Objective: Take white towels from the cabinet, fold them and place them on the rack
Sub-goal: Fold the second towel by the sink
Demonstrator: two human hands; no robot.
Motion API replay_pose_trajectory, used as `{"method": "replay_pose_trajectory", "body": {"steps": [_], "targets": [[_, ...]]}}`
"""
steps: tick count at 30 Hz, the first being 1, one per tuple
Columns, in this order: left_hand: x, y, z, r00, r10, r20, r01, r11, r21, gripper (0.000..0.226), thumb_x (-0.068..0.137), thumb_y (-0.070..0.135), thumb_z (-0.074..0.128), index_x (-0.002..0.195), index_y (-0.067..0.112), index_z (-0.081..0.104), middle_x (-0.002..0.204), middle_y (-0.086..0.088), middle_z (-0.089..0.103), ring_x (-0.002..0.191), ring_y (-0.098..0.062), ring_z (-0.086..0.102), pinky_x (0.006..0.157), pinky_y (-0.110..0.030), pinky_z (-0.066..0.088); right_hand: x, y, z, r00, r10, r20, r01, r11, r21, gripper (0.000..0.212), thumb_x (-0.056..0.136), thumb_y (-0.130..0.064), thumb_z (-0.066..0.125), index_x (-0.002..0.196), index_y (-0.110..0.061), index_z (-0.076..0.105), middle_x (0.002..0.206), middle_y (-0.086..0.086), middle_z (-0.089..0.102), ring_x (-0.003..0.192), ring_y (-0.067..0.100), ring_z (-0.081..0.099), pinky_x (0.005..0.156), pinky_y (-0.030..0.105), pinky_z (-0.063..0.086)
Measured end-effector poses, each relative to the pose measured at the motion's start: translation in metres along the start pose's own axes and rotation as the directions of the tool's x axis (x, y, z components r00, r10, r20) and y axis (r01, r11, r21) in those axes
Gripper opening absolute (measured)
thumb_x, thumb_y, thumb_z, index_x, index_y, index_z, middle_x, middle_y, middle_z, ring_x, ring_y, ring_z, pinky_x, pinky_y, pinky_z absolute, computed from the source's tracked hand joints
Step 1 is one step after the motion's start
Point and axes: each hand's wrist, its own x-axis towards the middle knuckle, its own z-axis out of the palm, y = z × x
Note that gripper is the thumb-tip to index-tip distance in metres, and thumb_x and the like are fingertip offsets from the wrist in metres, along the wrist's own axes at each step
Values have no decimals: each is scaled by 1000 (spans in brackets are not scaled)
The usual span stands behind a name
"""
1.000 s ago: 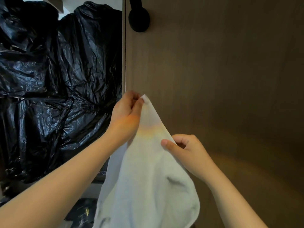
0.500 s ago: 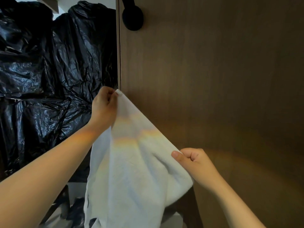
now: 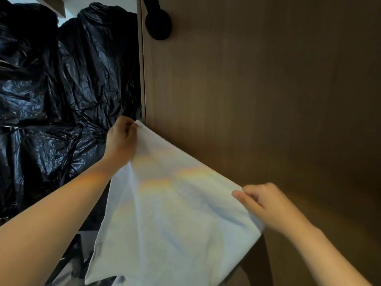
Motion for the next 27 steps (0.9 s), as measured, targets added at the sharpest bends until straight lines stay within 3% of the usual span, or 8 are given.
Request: {"method": "replay_pose_trajectory", "body": {"steps": [4, 9, 11, 14, 19, 23, 27], "targets": [[0, -2, -1, 1000, 3, -28, -3, 1000, -17, 10, 98, 18, 44, 99, 16, 53, 75, 13, 48, 67, 0, 43, 56, -21, 33, 14, 5, -33, 982, -108, -153, 58, 954, -295, 45, 95, -55, 34, 57, -31, 44, 52, -9, 48, 49, 4, 47, 50, 22, 28], [-6, -8, -4, 996, -1, -95, -6, 997, -77, 10, 100, 20, 40, 102, 16, 50, 75, 12, 47, 66, 0, 43, 56, -24, 34, 40, 3, -75, 941, -260, -215, 96, 818, -568, 32, 96, -41, 39, 76, -25, 58, 70, -6, 59, 69, 19, 59, 56, 33, 44], [-10, -10, -3, 993, 12, -114, -22, 996, -87, 11, 101, 20, 39, 101, 15, 49, 74, 10, 48, 65, -3, 44, 55, -27, 34, 52, 1, -82, 918, -310, -246, 78, 751, -655, 27, 95, -35, 45, 80, -19, 61, 73, 0, 63, 75, 25, 61, 57, 33, 43], [-12, -10, -4, 992, 23, -127, -34, 995, -89, 7, 101, 20, 38, 98, 21, 45, 73, 12, 49, 64, -1, 44, 54, -26, 33, 61, -2, -89, 863, -376, -338, 47, 725, -687, 21, 92, -26, 56, 75, -15, 62, 66, 4, 61, 68, 29, 60, 53, 28, 34], [-9, -9, -11, 991, 25, -128, -38, 994, -100, 9, 100, 20, 38, 96, 26, 45, 71, 9, 49, 64, -2, 45, 54, -28, 34, 61, -1, -83, 814, -452, -364, 77, 706, -704, 24, 91, -25, 61, 69, -16, 60, 58, 0, 55, 56, 24, 56, 47, 23, 32], [-16, -7, -14, 993, 30, -114, -45, 990, -134, 8, 101, 20, 41, 99, 21, 48, 72, 7, 50, 62, -4, 46, 54, -29, 34, 60, 6, -70, 856, -404, -323, 86, 727, -681, 28, 96, -37, 49, 74, -22, 58, 61, -5, 54, 57, 17, 54, 46, 24, 40], [-27, 5, -16, 992, 68, -102, -86, 979, -185, 7, 100, 21, 47, 99, 18, 54, 75, 9, 54, 61, 5, 49, 54, -20, 35, 58, 23, -49, 937, -277, -213, 63, 734, -676, 27, 95, -50, 40, 89, -29, 56, 66, -11, 55, 59, 9, 55, 48, 25, 41]]}}
